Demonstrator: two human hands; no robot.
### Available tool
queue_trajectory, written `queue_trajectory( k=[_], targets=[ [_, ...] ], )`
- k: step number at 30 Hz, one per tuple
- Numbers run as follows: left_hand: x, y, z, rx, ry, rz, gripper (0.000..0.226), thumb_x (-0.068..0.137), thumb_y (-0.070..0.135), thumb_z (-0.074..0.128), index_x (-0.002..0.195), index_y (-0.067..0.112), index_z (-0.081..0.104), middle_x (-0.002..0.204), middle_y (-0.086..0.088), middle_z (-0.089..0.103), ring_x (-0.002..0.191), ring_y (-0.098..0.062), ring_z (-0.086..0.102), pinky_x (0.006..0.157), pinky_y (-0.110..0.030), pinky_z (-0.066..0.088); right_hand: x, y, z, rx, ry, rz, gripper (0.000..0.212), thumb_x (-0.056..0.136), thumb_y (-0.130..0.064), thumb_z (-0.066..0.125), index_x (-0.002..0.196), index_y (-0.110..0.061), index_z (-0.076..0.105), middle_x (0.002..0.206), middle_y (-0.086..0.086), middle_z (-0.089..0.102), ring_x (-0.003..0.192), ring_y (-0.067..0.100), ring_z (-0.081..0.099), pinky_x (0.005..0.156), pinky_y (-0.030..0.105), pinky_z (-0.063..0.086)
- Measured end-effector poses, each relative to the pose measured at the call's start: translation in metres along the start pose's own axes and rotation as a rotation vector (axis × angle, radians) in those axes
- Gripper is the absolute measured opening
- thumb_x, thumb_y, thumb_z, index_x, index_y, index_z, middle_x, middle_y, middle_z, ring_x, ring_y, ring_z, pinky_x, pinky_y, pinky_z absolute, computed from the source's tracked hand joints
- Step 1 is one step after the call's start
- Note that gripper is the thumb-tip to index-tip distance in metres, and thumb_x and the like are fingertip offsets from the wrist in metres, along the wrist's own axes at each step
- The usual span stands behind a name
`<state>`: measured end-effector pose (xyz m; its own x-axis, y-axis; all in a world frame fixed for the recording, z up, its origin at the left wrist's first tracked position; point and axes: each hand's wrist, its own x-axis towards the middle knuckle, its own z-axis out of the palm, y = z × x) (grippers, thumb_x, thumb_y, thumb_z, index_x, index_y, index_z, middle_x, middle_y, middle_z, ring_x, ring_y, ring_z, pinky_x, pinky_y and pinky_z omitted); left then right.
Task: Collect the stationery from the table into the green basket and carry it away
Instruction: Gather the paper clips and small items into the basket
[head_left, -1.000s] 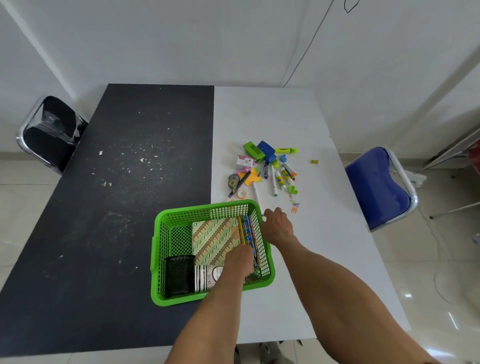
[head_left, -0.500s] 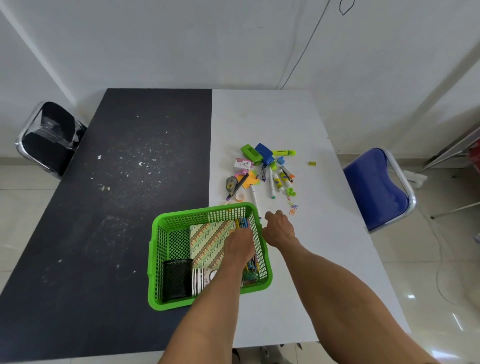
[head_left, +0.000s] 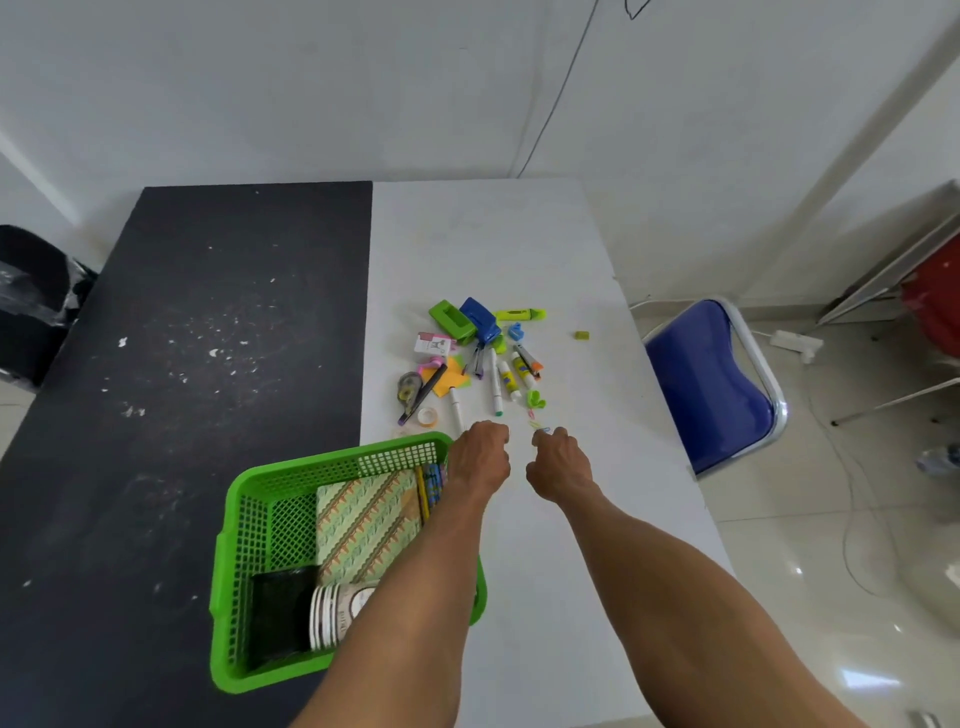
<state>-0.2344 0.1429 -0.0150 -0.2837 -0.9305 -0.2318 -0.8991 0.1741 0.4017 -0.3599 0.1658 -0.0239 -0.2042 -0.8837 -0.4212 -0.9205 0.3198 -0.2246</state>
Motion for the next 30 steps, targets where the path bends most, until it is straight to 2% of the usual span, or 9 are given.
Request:
queue_trajectory(
  k=[3, 6, 14, 20, 25, 27, 30],
  targets=[
    [0.017, 0.013, 0.016, 0.011, -0.059, -0.024, 0.032, 0.089, 0.004, 0.053, 0.12, 0.011, 0.06, 0.121, -0.01, 0.058, 0.112, -0.03, 0.057, 0.088, -0.037, 0.047, 0.014, 0.019, -0.002, -0.008, -0.013, 0.01, 0.049, 0.091, -0.015, 0.05, 0.139, -0.017, 0.041, 0.13, 0.01, 0.043, 0.12, 0.027, 0.044, 0.091, 0.035, 0.044],
    [0.04, 0.03, 0.035, 0.013, -0.087, -0.035, 0.035, 0.089, 0.001, 0.054, 0.123, 0.01, 0.057, 0.123, -0.01, 0.055, 0.114, -0.028, 0.056, 0.09, -0.036, 0.047, 0.038, 0.04, -0.002, -0.012, -0.04, 0.02, 0.048, 0.092, -0.015, 0.049, 0.138, -0.018, 0.041, 0.131, 0.01, 0.043, 0.122, 0.026, 0.044, 0.093, 0.036, 0.044],
    [0.088, 0.048, 0.074, -0.046, -0.081, -0.125, 0.039, 0.096, 0.014, 0.053, 0.136, 0.012, 0.048, 0.129, -0.009, 0.053, 0.122, -0.025, 0.051, 0.096, -0.033, 0.045, 0.086, 0.071, 0.001, -0.023, -0.081, 0.026, 0.046, 0.092, -0.014, 0.049, 0.137, -0.015, 0.04, 0.131, 0.01, 0.04, 0.122, 0.027, 0.041, 0.093, 0.036, 0.046],
    [0.108, 0.057, 0.086, 0.005, -0.071, -0.178, 0.023, 0.098, 0.02, 0.052, 0.118, 0.014, 0.062, 0.121, -0.005, 0.058, 0.111, -0.021, 0.058, 0.088, -0.03, 0.05, 0.11, 0.078, 0.008, -0.016, -0.054, 0.033, 0.048, 0.091, -0.021, 0.058, 0.136, -0.016, 0.04, 0.131, 0.008, 0.038, 0.12, 0.025, 0.04, 0.089, 0.035, 0.048],
    [0.111, 0.059, 0.09, 0.006, -0.059, -0.227, 0.021, 0.1, 0.023, 0.049, 0.114, 0.014, 0.061, 0.115, -0.004, 0.063, 0.104, -0.019, 0.062, 0.085, -0.026, 0.052, 0.119, 0.075, 0.012, -0.026, -0.04, 0.027, 0.057, 0.09, -0.029, 0.063, 0.14, -0.019, 0.037, 0.141, 0.007, 0.03, 0.126, 0.025, 0.034, 0.089, 0.034, 0.048],
    [0.113, 0.06, 0.089, 0.005, -0.066, -0.251, 0.022, 0.101, 0.024, 0.047, 0.112, 0.013, 0.063, 0.112, -0.005, 0.066, 0.1, -0.02, 0.065, 0.084, -0.026, 0.052, 0.121, 0.074, 0.014, -0.03, -0.044, 0.017, 0.06, 0.092, -0.028, 0.061, 0.144, -0.018, 0.033, 0.15, 0.007, 0.023, 0.133, 0.026, 0.029, 0.099, 0.037, 0.043],
    [0.115, 0.062, 0.089, 0.029, -0.08, -0.243, 0.024, 0.101, 0.022, 0.048, 0.114, 0.011, 0.064, 0.112, -0.007, 0.067, 0.101, -0.021, 0.066, 0.085, -0.027, 0.052, 0.123, 0.073, 0.017, -0.005, -0.103, 0.001, 0.065, 0.097, -0.029, 0.052, 0.151, -0.018, 0.018, 0.16, 0.008, 0.002, 0.147, 0.027, 0.005, 0.113, 0.05, 0.023]
  ],
)
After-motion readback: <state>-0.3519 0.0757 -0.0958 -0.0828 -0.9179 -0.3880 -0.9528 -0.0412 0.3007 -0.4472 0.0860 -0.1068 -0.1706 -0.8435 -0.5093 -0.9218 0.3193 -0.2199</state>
